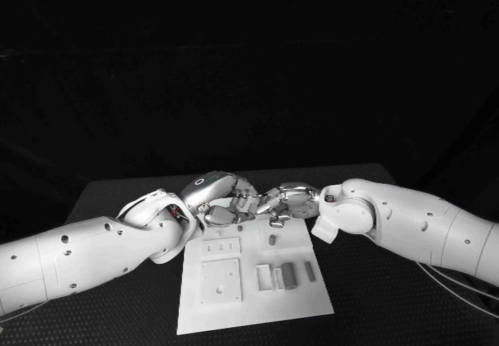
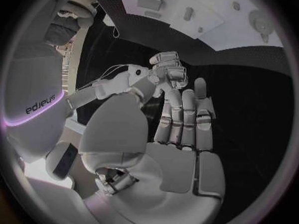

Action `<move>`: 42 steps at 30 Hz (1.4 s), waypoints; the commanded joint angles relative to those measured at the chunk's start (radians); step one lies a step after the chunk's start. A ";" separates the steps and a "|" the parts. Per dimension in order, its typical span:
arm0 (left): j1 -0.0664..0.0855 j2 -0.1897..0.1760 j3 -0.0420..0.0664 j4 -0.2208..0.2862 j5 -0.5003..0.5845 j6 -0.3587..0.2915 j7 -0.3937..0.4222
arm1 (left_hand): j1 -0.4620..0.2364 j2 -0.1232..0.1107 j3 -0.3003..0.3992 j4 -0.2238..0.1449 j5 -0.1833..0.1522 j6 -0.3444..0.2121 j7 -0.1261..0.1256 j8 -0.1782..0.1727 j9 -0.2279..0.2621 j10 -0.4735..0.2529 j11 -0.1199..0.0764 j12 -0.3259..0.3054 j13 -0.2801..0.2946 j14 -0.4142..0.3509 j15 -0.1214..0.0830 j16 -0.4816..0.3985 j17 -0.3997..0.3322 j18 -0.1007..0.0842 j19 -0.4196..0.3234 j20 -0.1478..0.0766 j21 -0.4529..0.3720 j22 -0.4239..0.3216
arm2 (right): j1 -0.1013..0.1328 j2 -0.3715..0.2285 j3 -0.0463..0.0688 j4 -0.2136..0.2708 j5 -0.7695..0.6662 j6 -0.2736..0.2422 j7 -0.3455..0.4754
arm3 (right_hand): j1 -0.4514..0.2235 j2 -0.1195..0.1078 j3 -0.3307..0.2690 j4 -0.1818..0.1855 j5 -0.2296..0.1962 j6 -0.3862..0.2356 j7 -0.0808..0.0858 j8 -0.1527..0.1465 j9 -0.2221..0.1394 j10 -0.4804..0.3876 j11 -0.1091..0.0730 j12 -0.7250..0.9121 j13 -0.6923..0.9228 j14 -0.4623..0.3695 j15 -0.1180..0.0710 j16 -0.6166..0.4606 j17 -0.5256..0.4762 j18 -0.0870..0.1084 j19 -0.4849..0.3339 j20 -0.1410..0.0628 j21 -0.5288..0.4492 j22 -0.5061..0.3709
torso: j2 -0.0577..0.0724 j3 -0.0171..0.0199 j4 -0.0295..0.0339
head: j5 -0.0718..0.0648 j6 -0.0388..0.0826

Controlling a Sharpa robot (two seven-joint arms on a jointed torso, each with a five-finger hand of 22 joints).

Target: Assemble the parts on the task board

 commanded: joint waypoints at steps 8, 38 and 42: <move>0.001 -0.003 0.001 -0.001 0.025 -0.004 0.009 | -0.012 -0.038 -0.011 -0.006 -0.003 -0.040 0.017 -0.023 -0.015 -0.001 0.015 -0.009 -0.003 0.004 0.000 -0.009 -0.005 -0.008 0.007 0.004 -0.014 0.004 | -0.001 -0.002 0.000 0.000 -0.004 0.035 0.013 | 0.002 0.005 0.002 0.002 0.005 0.025 0.017 0.003 0.045 0.005 0.000 0.005 -0.001 -0.002 -0.007 0.005 0.002 0.000 -0.002 -0.003 0.003 0.018 | 0.000 0.0005 0.0007 | 0.003 -0.002; 0.001 -0.003 0.001 0.001 0.034 0.057 0.023 | -0.005 0.040 0.003 0.008 -0.003 0.005 -0.006 0.003 -0.011 0.005 -0.002 -0.004 0.000 0.007 -0.001 0.000 -0.006 -0.008 0.018 0.003 -0.029 0.017 | -0.002 -0.001 0.000 -0.009 -0.005 0.037 0.013 | 0.002 0.005 0.001 0.002 0.005 0.025 0.017 0.003 0.047 0.004 0.001 0.005 -0.001 -0.003 -0.007 0.006 0.002 0.000 -0.003 -0.003 0.004 0.018 | 0.000 0.0005 0.0000 | -0.001 -0.013; 0.001 -0.003 0.001 0.001 0.042 0.050 0.021 | 0.000 0.057 0.010 0.010 -0.003 0.008 -0.007 0.005 -0.011 0.007 -0.003 -0.002 0.001 0.009 -0.003 0.002 -0.006 -0.008 0.021 0.001 -0.031 0.020 | -0.002 0.001 0.000 -0.012 -0.005 0.041 0.013 | 0.002 0.005 0.002 0.002 0.005 0.025 0.017 0.003 0.048 0.004 0.001 0.005 -0.001 -0.003 -0.007 0.006 0.002 0.000 -0.004 -0.003 0.004 0.018 | 0.000 0.0007 0.0002 | 0.000 -0.012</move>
